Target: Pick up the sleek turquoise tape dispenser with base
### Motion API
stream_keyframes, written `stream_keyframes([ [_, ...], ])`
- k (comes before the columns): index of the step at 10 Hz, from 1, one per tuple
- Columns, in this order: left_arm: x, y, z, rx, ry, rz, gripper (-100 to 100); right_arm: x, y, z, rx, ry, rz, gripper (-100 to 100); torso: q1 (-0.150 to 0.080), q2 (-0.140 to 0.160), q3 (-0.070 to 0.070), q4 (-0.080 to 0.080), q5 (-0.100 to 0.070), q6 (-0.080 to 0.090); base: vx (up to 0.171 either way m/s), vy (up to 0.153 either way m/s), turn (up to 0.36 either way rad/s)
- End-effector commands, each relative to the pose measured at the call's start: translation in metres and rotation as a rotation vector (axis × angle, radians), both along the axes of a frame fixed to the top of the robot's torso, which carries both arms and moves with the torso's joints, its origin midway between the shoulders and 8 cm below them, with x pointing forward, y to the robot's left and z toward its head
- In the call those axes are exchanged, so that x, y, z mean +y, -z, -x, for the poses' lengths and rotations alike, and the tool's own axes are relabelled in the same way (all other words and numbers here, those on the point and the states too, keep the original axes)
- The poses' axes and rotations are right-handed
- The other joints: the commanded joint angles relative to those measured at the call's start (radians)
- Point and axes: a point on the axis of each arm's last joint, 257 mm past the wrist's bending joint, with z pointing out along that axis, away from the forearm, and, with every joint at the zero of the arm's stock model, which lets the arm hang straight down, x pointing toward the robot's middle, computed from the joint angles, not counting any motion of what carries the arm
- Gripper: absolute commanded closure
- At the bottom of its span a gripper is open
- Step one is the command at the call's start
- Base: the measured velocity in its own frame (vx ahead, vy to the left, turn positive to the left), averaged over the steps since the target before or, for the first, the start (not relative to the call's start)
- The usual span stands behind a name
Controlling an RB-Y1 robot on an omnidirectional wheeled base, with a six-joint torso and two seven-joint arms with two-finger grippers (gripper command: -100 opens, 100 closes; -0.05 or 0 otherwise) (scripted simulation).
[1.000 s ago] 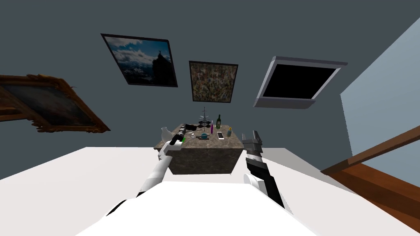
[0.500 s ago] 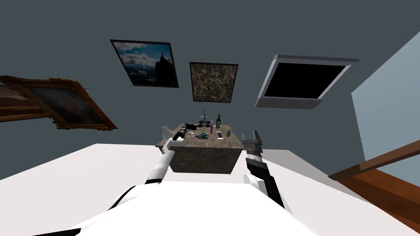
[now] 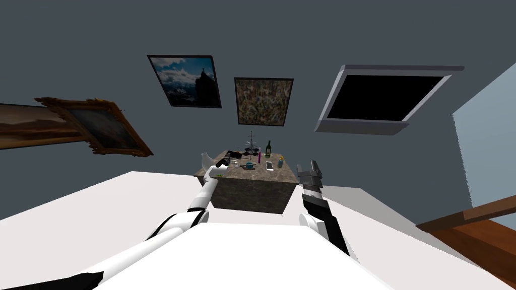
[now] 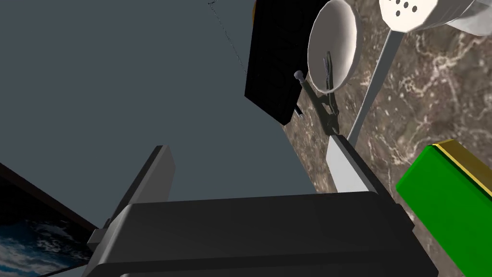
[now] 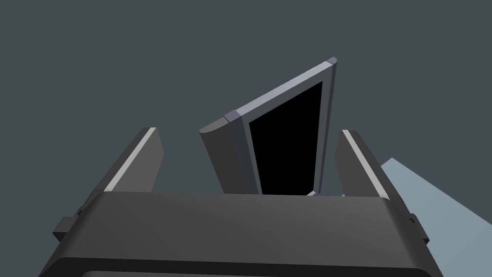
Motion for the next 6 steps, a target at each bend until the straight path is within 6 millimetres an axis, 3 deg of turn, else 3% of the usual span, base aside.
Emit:
stream_keyframes([
  [1, -0.001, 0.007, -0.003, 0.027, -0.003, 0.008, -100, 0.000, 0.000, 0.000, 0.000, 0.000, 0.000, 0, 0.000, 0.000, 0.000, 0.000, 0.000, 0.000, -0.009, -0.029, -0.010],
  [6, -0.012, 0.027, -0.022, 0.171, -0.025, 0.092, -100, 0.000, 0.000, 0.000, 0.000, 0.000, 0.000, 0, 0.001, -0.001, 0.000, 0.000, 0.000, 0.000, -0.028, -0.061, 0.077],
])
